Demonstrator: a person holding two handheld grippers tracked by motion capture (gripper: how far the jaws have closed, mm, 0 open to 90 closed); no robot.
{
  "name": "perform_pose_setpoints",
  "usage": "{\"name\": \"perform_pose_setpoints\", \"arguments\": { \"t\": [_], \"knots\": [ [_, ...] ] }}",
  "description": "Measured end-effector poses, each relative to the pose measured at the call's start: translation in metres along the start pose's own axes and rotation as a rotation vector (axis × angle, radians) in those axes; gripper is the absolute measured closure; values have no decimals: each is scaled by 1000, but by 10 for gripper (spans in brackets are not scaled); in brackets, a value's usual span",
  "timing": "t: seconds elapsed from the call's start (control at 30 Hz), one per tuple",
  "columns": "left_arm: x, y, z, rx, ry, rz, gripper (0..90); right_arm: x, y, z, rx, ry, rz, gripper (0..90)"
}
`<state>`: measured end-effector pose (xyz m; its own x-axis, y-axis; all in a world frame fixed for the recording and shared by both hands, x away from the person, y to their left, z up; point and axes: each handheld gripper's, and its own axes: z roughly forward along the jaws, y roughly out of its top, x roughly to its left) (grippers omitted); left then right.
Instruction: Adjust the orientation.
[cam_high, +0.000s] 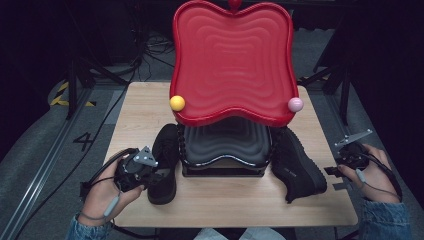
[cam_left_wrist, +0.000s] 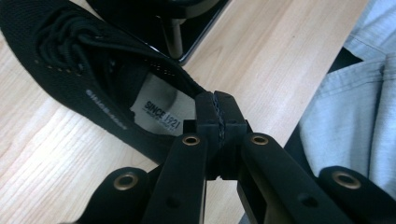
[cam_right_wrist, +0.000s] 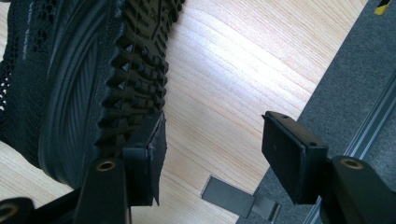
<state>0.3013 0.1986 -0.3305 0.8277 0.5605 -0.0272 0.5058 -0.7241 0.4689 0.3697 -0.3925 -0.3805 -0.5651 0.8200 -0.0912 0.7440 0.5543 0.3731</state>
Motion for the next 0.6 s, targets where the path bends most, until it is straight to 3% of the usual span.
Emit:
{"name": "perform_pose_setpoints", "arguments": {
  "t": [0.13,0.17,0.4,0.43,0.6],
  "knots": [
    [0,2,0,-5,2,5,900,-1,-1,1,3,3,2,402],
    [-1,3,2,0,-17,10,900,-1,-1,1,4,4,2,401],
    [-6,7,2,5,7,26,900,0,-1,2,6,7,-3,395],
    [-7,9,4,-17,-8,25,900,0,-2,2,8,8,-2,393],
    [-17,29,17,-12,-62,83,900,1,-2,4,12,8,-5,386]
  ]
}}
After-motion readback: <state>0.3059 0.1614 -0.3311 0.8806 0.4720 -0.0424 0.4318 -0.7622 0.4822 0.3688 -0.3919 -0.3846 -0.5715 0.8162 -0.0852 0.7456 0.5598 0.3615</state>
